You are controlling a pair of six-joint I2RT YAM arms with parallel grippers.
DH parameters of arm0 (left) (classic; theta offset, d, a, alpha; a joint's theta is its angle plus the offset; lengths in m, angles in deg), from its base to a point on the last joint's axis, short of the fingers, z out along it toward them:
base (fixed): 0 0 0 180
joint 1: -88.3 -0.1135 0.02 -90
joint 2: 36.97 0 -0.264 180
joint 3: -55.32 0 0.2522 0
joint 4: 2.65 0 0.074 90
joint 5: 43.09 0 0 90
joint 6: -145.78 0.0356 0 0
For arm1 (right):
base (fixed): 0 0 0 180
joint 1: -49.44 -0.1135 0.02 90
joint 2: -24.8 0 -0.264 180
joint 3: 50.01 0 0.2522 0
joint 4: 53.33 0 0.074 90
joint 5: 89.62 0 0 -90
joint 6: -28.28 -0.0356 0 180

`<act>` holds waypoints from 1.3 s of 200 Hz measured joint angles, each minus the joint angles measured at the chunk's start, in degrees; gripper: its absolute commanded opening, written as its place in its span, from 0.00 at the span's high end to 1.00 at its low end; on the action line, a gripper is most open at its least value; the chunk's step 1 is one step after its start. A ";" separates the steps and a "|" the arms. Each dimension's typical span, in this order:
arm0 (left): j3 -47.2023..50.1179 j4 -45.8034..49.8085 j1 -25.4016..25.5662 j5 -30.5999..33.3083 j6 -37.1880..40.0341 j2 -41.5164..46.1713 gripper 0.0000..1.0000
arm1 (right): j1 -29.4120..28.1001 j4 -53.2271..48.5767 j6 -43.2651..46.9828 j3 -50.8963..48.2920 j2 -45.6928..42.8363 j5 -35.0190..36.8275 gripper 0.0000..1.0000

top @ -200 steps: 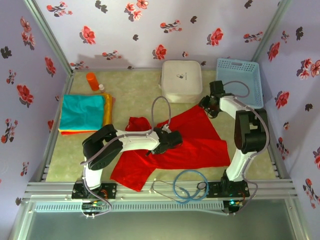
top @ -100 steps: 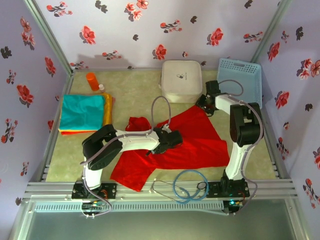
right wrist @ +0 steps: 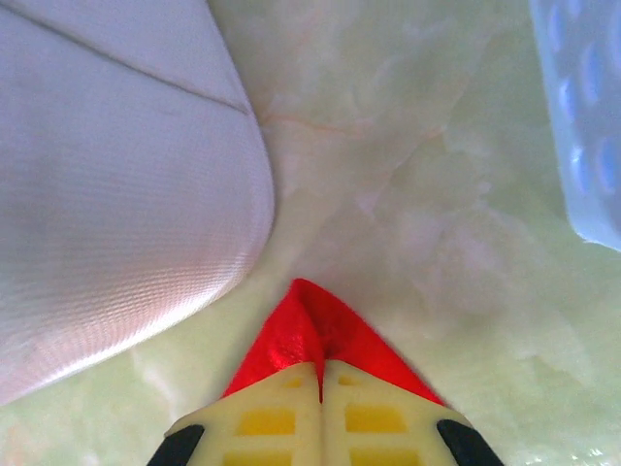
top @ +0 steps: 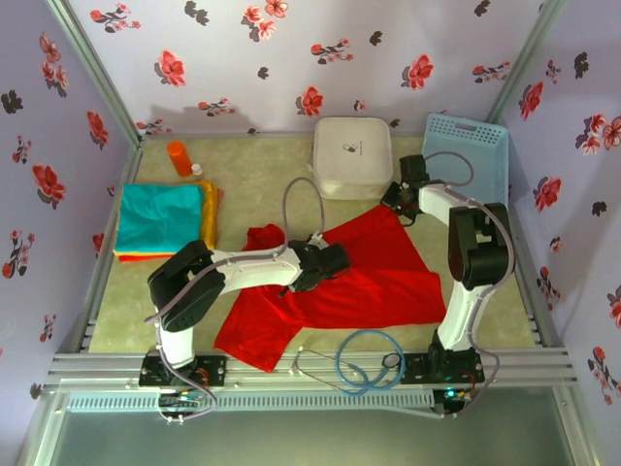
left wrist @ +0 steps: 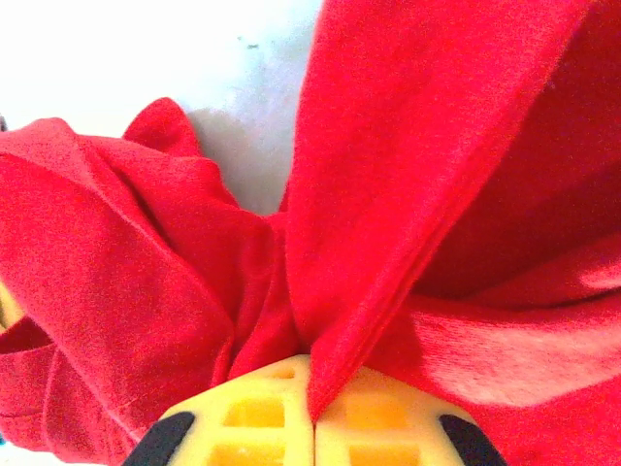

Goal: Fold and stack the t-shirts

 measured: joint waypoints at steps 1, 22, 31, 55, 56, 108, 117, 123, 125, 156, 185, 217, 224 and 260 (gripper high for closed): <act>0.00 0.00 -0.04 -0.02 0.02 0.04 0.92 | 0.00 -0.07 0.00 -0.02 -0.15 0.02 1.00; 0.02 -0.07 -1.55 -0.55 0.09 1.53 0.90 | 0.00 -1.01 0.42 -0.46 -5.14 0.96 1.00; 0.17 -0.28 -2.23 -0.72 0.13 2.23 0.89 | 0.00 -1.16 0.44 -0.87 -7.48 1.44 1.00; 1.31 -0.76 -3.74 -1.70 0.22 4.48 0.88 | -0.04 -2.40 0.42 -2.47 -14.45 2.51 1.00; 1.36 -0.79 -3.78 -1.73 0.20 4.55 0.88 | -0.04 -2.40 0.42 -2.54 -14.64 2.58 1.00; 3.80 -1.09 -5.77 -3.82 0.35 8.94 0.72 | -0.04 -7.82 -0.04 -7.58 -28.22 4.57 1.00; 4.13 -1.09 -6.10 -4.44 0.33 9.66 0.63 | -0.04 -9.05 -0.11 -8.35 -30.29 4.92 1.00; 4.28 -1.05 -6.40 -4.85 0.44 10.14 0.56 | -0.04 -9.81 -0.22 -8.90 -31.65 5.11 1.00; 4.35 -1.07 -6.54 -5.07 0.07 10.32 0.53 | -0.04 -9.99 -0.24 -9.11 -32.11 5.20 1.00; 4.57 0.04 -10.23 -9.79 -1.27 14.38 0.40 | -0.04 -12.70 -0.63 -14.64 -39.95 5.57 1.00; 4.57 1.60 -16.48 -15.56 -3.06 20.76 0.36 | -0.04 -14.67 -0.63 -22.18 -47.15 5.97 1.00; 3.78 2.40 -24.13 -21.49 -3.37 24.41 0.41 | -0.04 -16.39 -0.61 -29.59 -52.76 6.01 1.00; 2.97 2.80 -25.20 -22.23 -2.97 23.85 0.42 | -0.04 -16.68 -0.63 -30.73 -53.62 6.01 1.00; -4.20 5.07 -25.46 -24.63 -0.11 15.82 0.43 | -0.04 -18.01 -0.68 -34.21 -58.05 5.99 1.00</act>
